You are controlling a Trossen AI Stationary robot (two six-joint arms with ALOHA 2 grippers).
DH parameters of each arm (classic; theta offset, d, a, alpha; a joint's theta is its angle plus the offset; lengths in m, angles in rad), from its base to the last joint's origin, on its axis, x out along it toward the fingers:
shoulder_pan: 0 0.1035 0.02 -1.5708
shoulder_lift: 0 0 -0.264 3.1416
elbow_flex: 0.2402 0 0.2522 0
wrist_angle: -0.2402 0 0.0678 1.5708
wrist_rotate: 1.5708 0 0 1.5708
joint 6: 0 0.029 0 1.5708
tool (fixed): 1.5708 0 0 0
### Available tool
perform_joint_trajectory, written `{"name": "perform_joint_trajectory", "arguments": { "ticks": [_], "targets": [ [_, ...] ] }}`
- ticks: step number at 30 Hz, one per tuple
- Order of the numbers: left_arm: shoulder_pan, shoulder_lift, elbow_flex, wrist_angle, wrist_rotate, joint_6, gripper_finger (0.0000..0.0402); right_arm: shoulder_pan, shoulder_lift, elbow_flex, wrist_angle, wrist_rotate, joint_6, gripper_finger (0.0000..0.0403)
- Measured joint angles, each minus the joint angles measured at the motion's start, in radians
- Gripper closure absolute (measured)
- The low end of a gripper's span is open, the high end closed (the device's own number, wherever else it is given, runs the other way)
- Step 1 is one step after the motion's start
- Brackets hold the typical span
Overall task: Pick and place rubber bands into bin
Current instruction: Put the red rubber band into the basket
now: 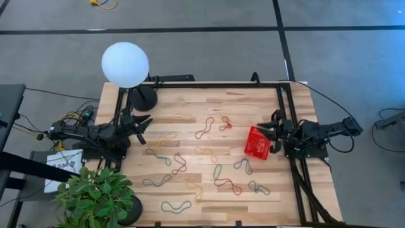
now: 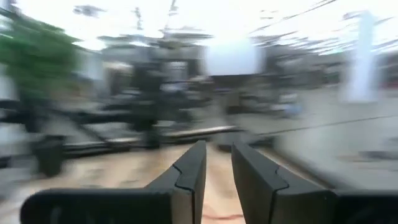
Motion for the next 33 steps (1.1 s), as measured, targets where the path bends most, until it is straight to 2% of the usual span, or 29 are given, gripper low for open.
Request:
{"name": "perform_joint_trajectory", "arguments": {
  "ticks": [3,6,12,16,24,28,30,33],
  "targets": [
    [0.0,0.0,0.0,-0.016,0.006,-0.041,0.0311,-0.024,0.0,0.0,-0.004,0.092,-0.012,0.0332],
    [0.0,0.0,0.001,-0.017,0.049,-0.051,0.0311,-0.052,0.001,0.0,-0.005,0.111,0.056,0.0332],
    [0.0,0.0,0.001,-0.015,0.052,-0.063,0.0311,-0.1,0.003,0.0,-0.013,0.107,0.196,0.0332],
    [0.0,0.0,0.001,-0.014,0.06,-0.084,0.0311,-0.11,0.003,0.0,-0.048,0.105,0.22,0.0332],
    [0.001,0.0,0.003,-0.025,0.018,-0.005,0.0311,-0.111,0.004,0.0,-0.1,0.105,0.212,0.0332],
    [0.001,0.0,0.003,0.024,0.019,-0.016,0.0311,-0.115,0.004,0.0,-0.1,0.099,0.277,0.0332],
    [0.001,0.0,0.003,0.058,0.043,-0.003,0.0311,-0.115,0.004,0.0,-0.095,0.079,0.279,0.0332],
    [0.002,0.001,0.003,0.128,0.132,0.051,0.0311,-0.115,0.004,0.001,-0.03,0.035,0.247,0.0332]
  ]
}}
